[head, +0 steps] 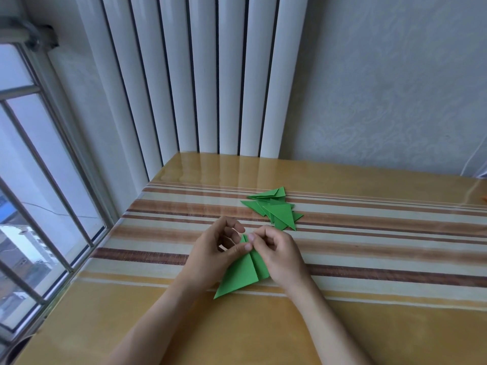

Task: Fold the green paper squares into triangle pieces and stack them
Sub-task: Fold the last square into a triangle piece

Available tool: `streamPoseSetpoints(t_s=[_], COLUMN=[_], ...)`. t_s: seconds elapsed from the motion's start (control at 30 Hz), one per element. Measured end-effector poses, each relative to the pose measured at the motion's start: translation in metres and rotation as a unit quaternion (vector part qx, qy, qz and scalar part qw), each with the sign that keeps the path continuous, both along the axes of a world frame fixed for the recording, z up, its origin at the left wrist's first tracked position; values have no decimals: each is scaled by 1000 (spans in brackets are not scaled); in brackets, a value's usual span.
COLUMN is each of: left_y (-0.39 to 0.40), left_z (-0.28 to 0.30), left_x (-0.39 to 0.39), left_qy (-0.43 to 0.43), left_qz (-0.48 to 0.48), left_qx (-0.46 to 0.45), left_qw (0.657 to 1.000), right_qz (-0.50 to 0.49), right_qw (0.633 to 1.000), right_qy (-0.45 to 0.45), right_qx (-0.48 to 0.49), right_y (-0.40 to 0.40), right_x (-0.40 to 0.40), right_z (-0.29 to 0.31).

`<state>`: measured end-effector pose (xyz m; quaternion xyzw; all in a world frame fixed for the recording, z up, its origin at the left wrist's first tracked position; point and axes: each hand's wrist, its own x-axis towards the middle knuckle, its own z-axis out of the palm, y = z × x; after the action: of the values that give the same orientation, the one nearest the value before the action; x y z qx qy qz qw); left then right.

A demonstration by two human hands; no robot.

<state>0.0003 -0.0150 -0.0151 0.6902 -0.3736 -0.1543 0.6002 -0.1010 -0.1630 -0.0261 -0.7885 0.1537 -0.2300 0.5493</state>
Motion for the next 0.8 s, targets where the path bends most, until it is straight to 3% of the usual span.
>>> streamPoseSetpoints(t_s=[0.17,0.4,0.63,0.8], left_y=[1,2,3,3], left_z=[0,1,6,5], left_x=[-6,-9,-9,-3], left_qy=[-70,-123,-69,-82], left_qz=[-82,-95,-10,56], left_qx=[68,125,77,94], left_qw=[992,980,995,991], right_qz=[-61,-92,-86,-66], right_qw=[998,996,996,996], right_qy=[-1,11,19,16], right_qx=[15,-15,-29,-63], right_y=[-2,-1,-1,1], right_x=[2,2,2,-1], right_z=[-3,-3,-4,-1])
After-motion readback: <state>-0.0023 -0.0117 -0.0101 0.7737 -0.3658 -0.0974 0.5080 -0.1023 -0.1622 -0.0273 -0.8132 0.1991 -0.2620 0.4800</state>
